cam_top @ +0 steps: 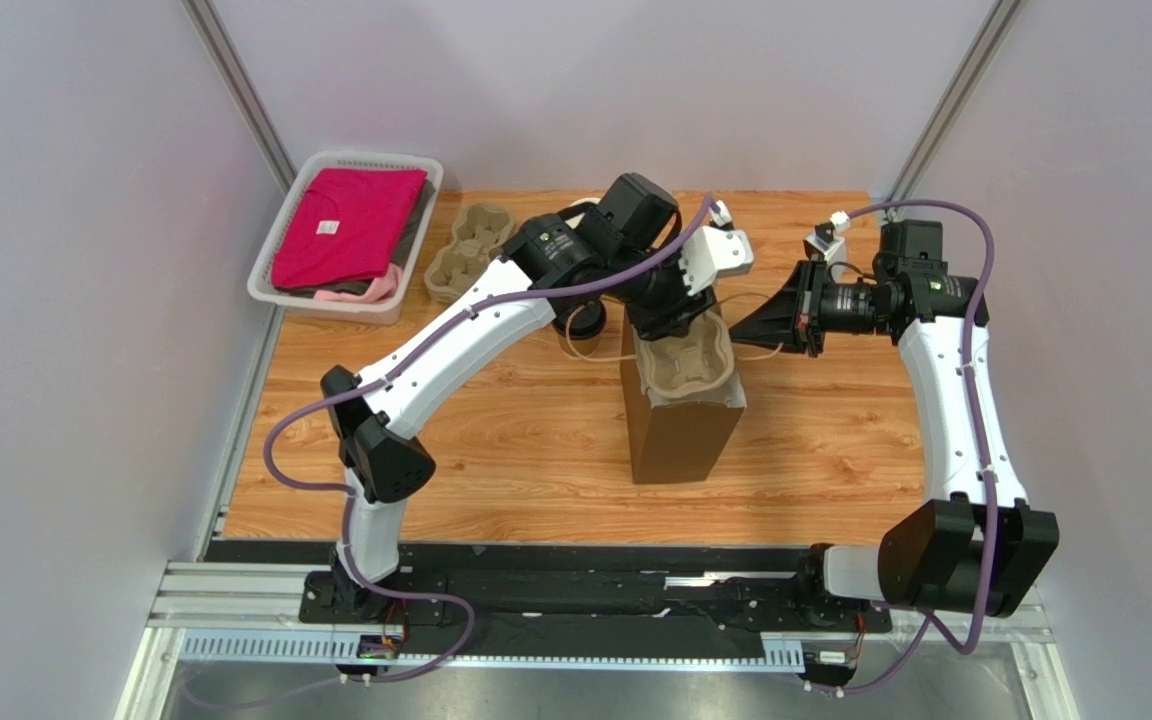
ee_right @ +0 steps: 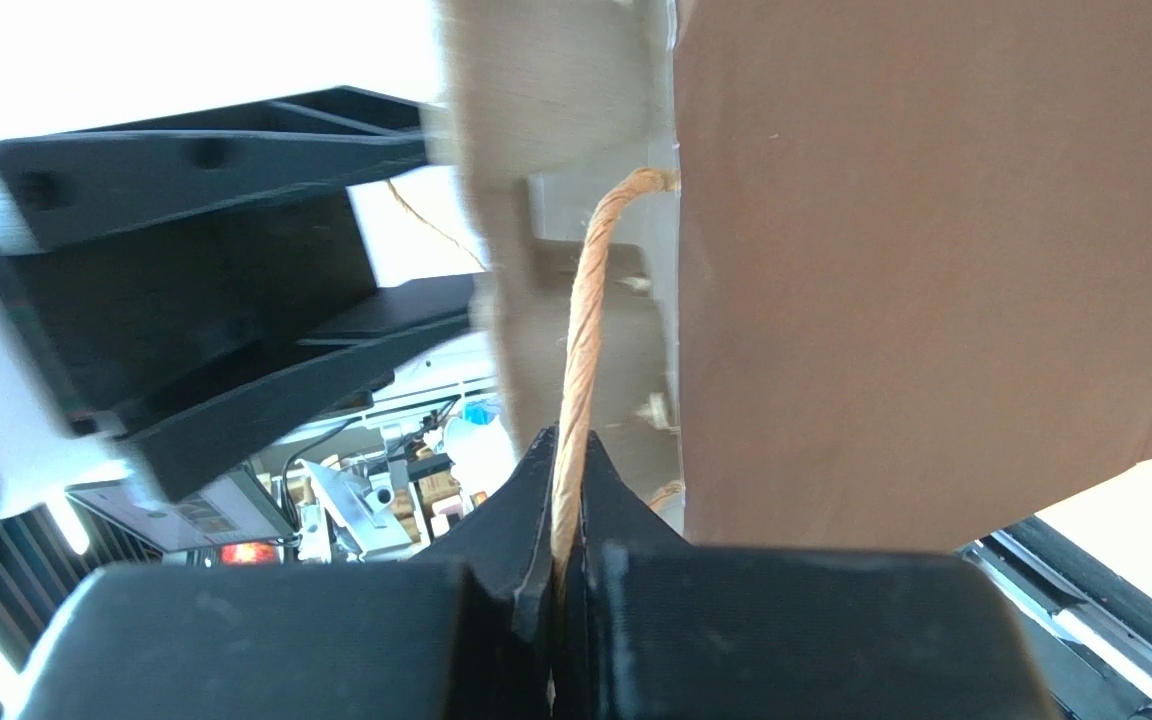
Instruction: Pack the takeout coffee
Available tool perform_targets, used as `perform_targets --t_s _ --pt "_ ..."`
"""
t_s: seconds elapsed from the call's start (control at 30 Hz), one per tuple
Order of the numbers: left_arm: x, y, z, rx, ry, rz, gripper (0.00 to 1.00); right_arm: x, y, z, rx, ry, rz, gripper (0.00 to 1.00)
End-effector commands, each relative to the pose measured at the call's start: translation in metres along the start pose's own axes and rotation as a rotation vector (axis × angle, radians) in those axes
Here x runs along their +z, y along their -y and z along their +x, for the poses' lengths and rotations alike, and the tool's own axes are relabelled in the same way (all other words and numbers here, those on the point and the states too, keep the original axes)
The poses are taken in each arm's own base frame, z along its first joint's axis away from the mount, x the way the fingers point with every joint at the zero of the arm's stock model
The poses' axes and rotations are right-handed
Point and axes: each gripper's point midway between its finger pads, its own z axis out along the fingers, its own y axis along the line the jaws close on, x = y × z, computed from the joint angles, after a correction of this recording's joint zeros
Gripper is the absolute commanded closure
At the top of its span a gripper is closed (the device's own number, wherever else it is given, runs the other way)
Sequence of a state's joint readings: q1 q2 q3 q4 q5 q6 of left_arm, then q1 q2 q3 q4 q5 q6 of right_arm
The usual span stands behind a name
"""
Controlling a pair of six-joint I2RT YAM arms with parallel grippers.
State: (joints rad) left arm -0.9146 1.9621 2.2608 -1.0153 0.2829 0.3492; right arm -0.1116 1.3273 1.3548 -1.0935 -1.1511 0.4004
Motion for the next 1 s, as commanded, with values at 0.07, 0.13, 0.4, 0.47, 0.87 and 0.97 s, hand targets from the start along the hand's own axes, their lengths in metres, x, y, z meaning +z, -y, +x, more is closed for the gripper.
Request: perform_targets --t_s 0.07,0.13,0.4,0.47,0.87,0.97 --pt "-0.012 0.016 0.019 -0.023 -0.04 0.031 0.79 -0.002 -0.011 -0.002 -0.019 0.018 -0.014 1.0" --pt "-0.014 0.016 0.022 -0.009 -0.047 0.03 0.79 -0.002 -0.009 -0.002 -0.013 0.02 -0.007 1.0" --pt "-0.014 0.02 0.031 0.015 -0.084 0.053 0.8 -0.001 -0.007 -0.002 -0.02 0.025 -0.013 1.0" --pt "-0.009 0.018 0.033 0.007 -0.106 0.059 0.8 0.0 -0.007 -0.001 -0.025 0.019 -0.015 1.0" --pt "0.014 0.018 0.056 -0.004 -0.185 0.076 0.78 -0.002 -0.011 0.003 -0.05 0.013 -0.028 1.0" --pt "0.016 0.019 0.063 -0.005 -0.205 0.081 0.78 -0.002 -0.013 0.002 -0.06 0.015 -0.03 1.0"
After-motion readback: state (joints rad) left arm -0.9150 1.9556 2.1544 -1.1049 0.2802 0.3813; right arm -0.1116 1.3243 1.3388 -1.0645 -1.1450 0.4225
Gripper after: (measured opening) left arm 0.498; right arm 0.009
